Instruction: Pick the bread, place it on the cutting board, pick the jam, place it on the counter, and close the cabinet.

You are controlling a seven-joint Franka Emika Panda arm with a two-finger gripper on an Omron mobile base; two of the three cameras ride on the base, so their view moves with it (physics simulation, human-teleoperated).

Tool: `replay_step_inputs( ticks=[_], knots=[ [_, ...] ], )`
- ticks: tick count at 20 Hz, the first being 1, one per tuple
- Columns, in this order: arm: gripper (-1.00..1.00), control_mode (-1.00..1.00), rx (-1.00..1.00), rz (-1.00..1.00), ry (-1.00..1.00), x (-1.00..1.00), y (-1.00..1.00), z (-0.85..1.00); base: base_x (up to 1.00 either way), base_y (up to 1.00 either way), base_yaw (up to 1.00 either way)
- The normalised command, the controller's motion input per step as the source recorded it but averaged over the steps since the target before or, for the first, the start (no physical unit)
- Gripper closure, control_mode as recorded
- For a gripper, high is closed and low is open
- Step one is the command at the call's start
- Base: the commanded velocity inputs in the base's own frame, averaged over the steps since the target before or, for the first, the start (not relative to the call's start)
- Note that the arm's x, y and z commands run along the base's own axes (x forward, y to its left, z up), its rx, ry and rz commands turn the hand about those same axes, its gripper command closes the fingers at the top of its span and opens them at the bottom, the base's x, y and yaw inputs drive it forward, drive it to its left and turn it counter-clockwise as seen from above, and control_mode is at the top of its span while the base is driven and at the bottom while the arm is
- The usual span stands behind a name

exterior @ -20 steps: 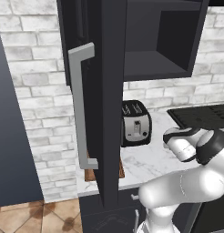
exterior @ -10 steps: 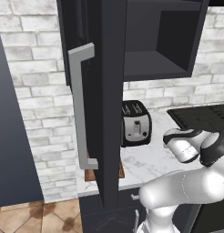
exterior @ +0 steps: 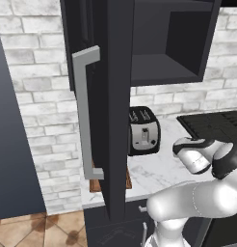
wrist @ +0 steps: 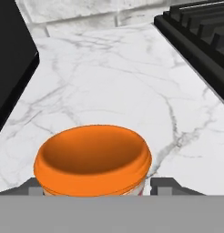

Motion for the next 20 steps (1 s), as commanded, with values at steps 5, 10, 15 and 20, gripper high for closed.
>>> replay_step_inputs(
  ticks=[5,10,15,20],
  knots=[
    [-1.0,-1.0,0.0,0.0,0.0,-0.49,0.0,0.0,0.0,0.0,0.0],
    [-1.0,-1.0,0.0,0.0,0.0,-0.41,0.0,0.0,0.0,0.0,0.0],
    [-1.0,-1.0,0.0,0.0,0.0,-0.22,0.0,0.01,0.0,0.0,0.0],
    [-1.0,-1.0,0.0,0.0,0.0,-0.15,0.0,0.17,0.0,0.0,0.0]
  ],
)
